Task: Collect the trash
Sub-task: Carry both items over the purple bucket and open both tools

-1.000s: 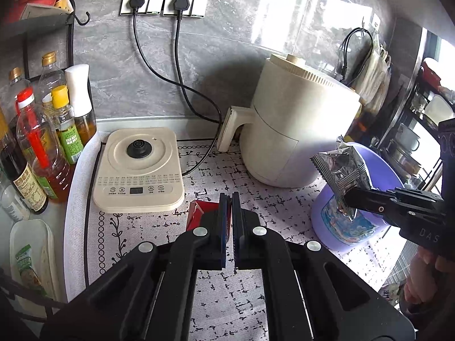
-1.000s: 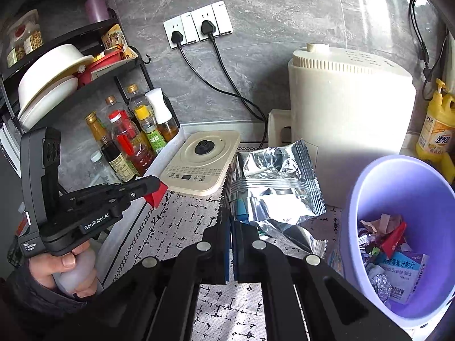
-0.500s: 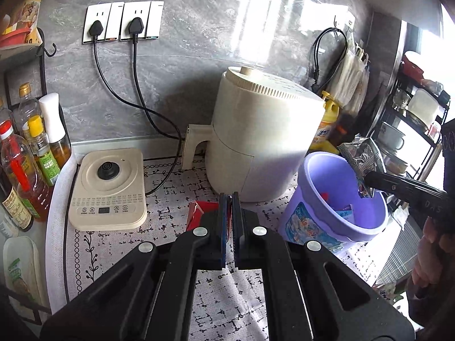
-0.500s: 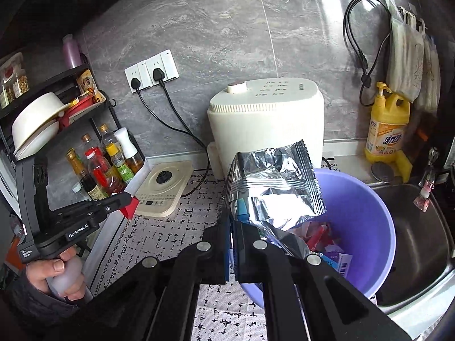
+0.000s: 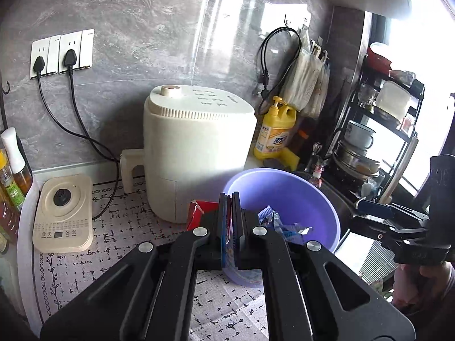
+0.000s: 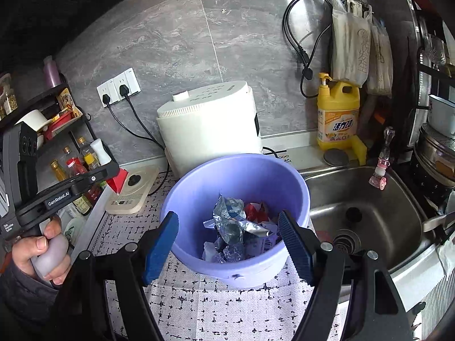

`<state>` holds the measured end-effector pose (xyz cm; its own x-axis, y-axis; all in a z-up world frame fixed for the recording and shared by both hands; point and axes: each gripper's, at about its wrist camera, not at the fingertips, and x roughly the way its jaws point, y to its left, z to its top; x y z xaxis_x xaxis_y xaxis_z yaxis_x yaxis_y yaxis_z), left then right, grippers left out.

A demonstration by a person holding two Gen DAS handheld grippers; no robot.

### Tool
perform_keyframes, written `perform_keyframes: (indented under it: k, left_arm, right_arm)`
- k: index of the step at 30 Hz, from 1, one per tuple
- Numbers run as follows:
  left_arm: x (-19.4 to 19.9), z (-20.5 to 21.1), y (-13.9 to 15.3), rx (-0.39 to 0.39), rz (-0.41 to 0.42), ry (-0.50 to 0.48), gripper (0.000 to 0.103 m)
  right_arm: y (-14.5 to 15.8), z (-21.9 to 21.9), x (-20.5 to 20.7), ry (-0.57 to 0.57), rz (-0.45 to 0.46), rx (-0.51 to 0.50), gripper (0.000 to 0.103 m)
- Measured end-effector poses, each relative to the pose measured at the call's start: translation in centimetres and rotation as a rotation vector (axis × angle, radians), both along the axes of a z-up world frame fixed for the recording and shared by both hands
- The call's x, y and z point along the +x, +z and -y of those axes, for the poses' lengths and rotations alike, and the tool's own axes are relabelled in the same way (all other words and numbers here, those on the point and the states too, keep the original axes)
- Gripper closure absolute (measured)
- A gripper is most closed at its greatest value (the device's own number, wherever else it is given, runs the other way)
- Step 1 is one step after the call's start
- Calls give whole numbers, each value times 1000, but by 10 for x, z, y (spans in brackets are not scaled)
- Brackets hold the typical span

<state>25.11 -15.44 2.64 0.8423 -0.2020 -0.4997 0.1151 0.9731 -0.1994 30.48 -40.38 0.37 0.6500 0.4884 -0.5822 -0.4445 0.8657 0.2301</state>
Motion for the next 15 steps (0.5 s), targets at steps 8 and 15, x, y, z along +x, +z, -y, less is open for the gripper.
perform_keyframes:
  k: [8, 15]
  left_arm:
    - [23, 60, 1, 10, -2, -83, 99]
    - [45, 69, 1, -59, -42, -106, 88]
  right_arm:
    - [-2, 70, -11, -91, 1, 26, 31]
    - [-15, 111, -9, -104, -22, 55, 28]
